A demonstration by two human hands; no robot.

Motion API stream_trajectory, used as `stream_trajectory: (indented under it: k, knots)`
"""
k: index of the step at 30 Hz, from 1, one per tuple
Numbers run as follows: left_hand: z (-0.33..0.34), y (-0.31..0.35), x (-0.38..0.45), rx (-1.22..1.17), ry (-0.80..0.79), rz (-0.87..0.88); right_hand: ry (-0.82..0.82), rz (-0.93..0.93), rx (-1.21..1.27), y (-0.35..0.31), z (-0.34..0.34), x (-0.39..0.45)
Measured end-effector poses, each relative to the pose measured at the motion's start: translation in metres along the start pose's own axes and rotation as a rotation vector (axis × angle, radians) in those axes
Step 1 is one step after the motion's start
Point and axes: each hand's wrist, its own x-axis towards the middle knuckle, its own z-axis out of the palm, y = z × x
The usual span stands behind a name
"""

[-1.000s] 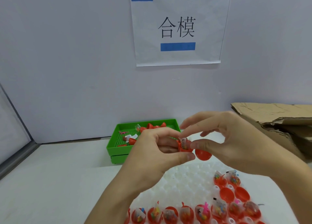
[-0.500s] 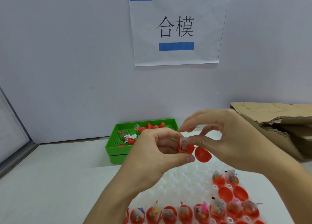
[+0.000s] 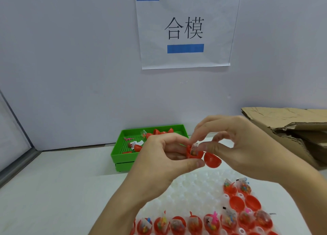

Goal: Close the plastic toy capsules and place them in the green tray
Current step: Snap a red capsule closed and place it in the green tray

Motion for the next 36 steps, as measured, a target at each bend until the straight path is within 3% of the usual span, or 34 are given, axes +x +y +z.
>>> stream_trajectory:
  k: [10,16,20,25,30,36]
  knots:
    - [-0.001,0.0,0.0,0.02,0.019,0.008,0.0,0.004,-0.034,0.001,0.002,0.001]
    - [-0.001,-0.001,0.001,0.009,0.085,0.028,0.063,0.074,0.076,0.005,-0.002,-0.001]
    - [-0.001,0.0,0.003,-0.028,0.179,0.046,-0.038,0.263,0.228,0.014,-0.006,-0.002]
    - [-0.001,0.0,0.003,-0.042,0.257,0.073,-0.184,0.286,0.465,0.013,0.0,-0.002]
    - [-0.001,-0.002,0.004,-0.022,0.265,0.056,0.015,0.251,0.476,0.013,0.004,0.002]
    - [0.001,-0.003,0.003,0.062,0.271,0.083,0.102,0.234,0.403,0.008,0.006,0.004]
